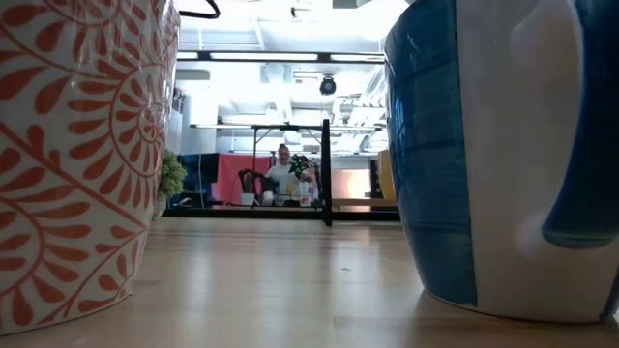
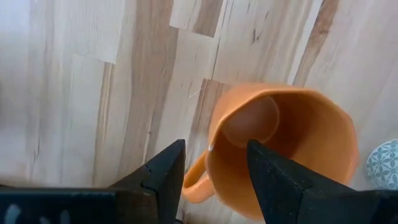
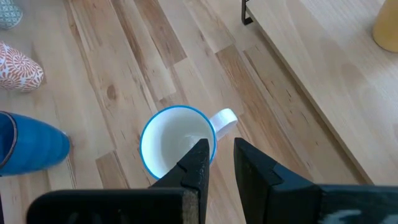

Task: Place coffee mugs
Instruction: Put the orange mug on the shelf

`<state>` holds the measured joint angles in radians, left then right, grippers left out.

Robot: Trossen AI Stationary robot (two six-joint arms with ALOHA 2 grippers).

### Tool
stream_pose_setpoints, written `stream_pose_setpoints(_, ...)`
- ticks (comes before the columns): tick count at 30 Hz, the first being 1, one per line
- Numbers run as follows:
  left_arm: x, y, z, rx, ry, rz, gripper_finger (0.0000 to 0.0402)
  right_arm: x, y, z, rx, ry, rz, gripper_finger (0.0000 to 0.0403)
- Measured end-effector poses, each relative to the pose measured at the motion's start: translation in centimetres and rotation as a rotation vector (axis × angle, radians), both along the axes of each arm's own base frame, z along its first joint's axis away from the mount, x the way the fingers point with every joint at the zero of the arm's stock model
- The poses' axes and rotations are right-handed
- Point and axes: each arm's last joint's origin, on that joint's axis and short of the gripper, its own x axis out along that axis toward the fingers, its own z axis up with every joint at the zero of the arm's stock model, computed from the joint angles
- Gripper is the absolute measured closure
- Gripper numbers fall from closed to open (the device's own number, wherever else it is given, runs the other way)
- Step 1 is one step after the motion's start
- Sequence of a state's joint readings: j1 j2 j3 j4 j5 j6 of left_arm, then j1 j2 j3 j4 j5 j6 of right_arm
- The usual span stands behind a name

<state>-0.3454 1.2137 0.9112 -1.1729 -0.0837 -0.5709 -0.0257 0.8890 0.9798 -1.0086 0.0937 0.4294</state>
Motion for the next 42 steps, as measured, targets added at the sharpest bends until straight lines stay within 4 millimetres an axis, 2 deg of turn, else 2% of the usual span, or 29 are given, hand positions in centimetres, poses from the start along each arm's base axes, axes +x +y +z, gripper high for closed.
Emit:
stream_pose_setpoints(3,0.2,-0.1,-0.3,-0.029,-0.014,-0.009,0.0238,0.0,0.0,0.0,0.000,0.000,0.001,0.0352)
stream_pose_setpoints(6,0.1,-0.2,-1.4,-0.059,-0.013,-0.017,0.0238,0.0,0.0,0.0,0.000,0.000,0.000,0.0352)
stream_pose_setpoints(13,-0.2,0.0,-2.4,-0.021,-0.002,-0.035,0.0238,0.0,0.0,0.0,0.000,0.000,0.000,0.0352)
stream_pose_setpoints(18,-0.5,0.0,-4.2,-0.059,0.009,-0.026,0.0238,0.0,0.0,0.0,0.004,0.000,-0.002,0.0352)
stream_pose_setpoints(23,-0.4,0.1,-4.4,-0.040,-0.013,-0.025,0.0242,0.0,0.0,0.0,0.024,-0.002,-0.003,0.0352)
stream_pose_setpoints(28,-0.2,0.5,-4.4,-0.013,-0.023,-0.042,0.0286,0.0,0.1,0.0,0.025,-0.002,-0.002,0.0352)
stream_pose_setpoints(34,0.7,1.2,-5.5,-0.040,-0.087,-0.043,0.0385,0.0,0.1,0.0,0.025,-0.002,-0.001,0.0352)
stream_pose_setpoints(38,1.5,2.1,-6.0,-0.077,-0.092,-0.052,0.0390,0.0,0.1,0.0,0.025,-0.001,-0.001,0.0352)
stream_pose_setpoints(42,2.6,3.8,-5.4,-0.092,-0.148,-0.059,0.0390,0.0,0.1,0.0,0.019,0.003,0.006,0.0352)
